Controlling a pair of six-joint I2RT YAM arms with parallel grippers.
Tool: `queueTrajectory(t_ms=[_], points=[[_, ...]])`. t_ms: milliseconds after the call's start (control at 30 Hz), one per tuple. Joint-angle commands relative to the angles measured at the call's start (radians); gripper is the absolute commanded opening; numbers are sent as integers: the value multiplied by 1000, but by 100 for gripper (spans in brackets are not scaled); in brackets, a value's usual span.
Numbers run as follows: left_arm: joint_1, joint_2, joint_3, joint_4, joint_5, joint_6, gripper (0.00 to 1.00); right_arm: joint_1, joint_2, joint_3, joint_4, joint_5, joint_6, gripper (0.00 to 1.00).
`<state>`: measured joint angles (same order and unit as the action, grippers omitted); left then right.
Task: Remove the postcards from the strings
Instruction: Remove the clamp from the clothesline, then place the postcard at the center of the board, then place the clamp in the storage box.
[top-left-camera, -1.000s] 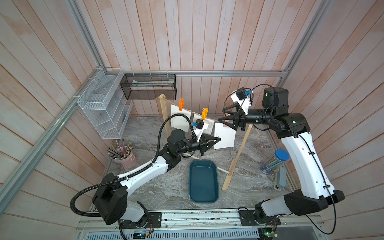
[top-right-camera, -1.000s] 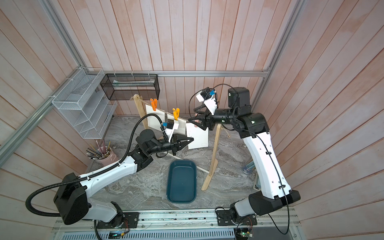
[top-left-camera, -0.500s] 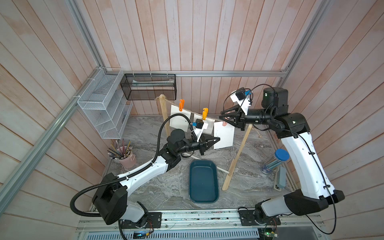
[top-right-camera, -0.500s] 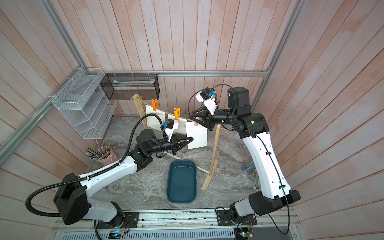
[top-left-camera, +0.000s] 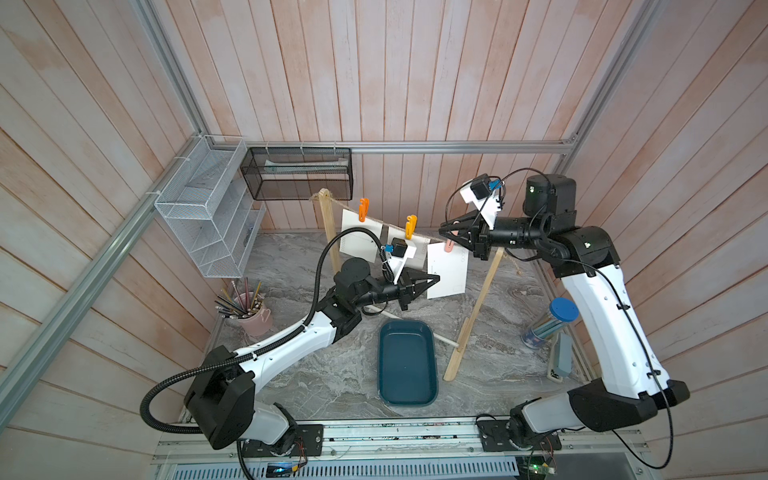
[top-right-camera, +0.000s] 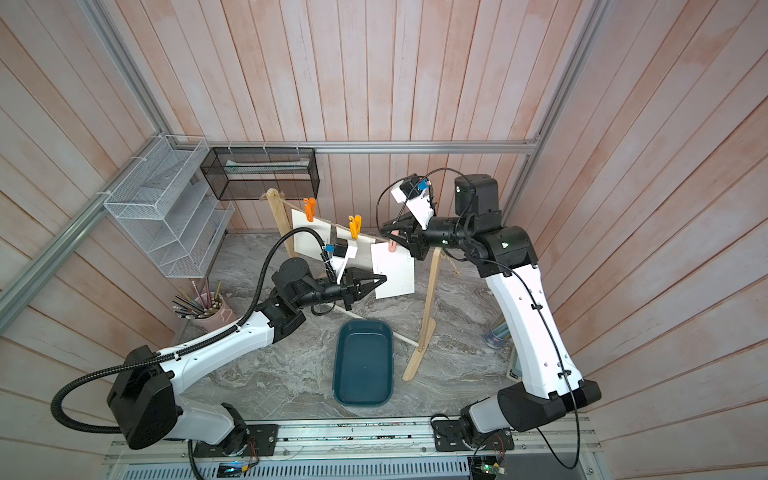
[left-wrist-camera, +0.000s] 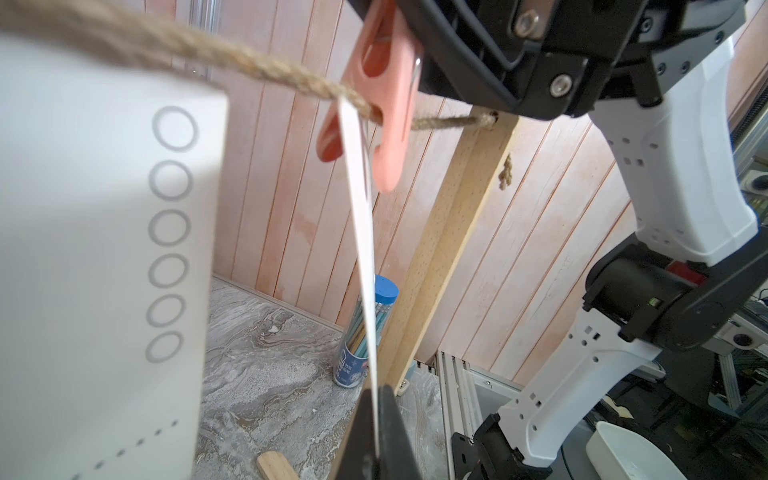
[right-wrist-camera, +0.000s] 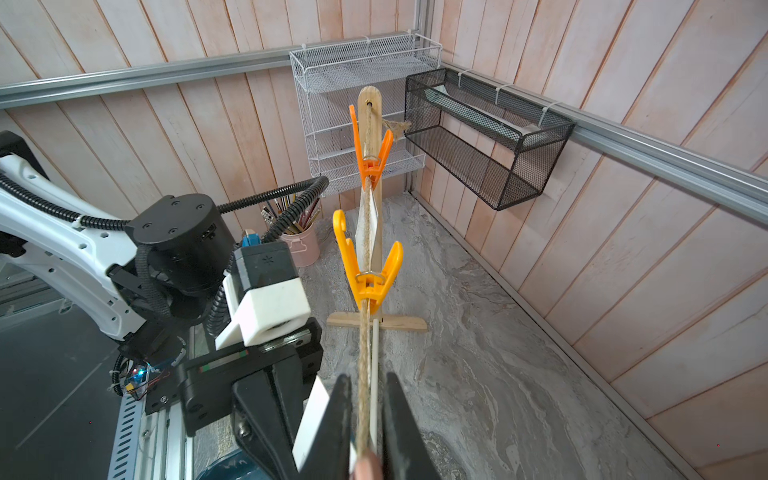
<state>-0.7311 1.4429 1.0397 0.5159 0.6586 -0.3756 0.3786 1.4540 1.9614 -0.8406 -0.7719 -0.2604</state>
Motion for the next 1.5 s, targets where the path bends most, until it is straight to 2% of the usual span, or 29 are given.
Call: queueTrajectory(t_ms=[0, 667, 867, 1000, 1233, 1467], points=[[6, -29, 1, 39, 19, -24, 0, 9, -25, -15, 46, 47, 49, 0], [-16, -77, -55, -3, 10, -37, 0, 9, -88, -19, 189, 159, 146, 0], [-18, -146, -92, -37, -15, -46, 0, 13, -112, -21, 248, 133, 185, 0], [-18, -198, -126, -81, -32, -68, 0, 21, -141, -40, 285, 73, 220, 0], [-19, -332, -178, -284, -121, -97, 0, 147, -205, -111, 284, 119, 236, 0], [-19, -531, -222, -622, -289, -134, 0, 323, -281, -295, 314, 285, 260, 0]])
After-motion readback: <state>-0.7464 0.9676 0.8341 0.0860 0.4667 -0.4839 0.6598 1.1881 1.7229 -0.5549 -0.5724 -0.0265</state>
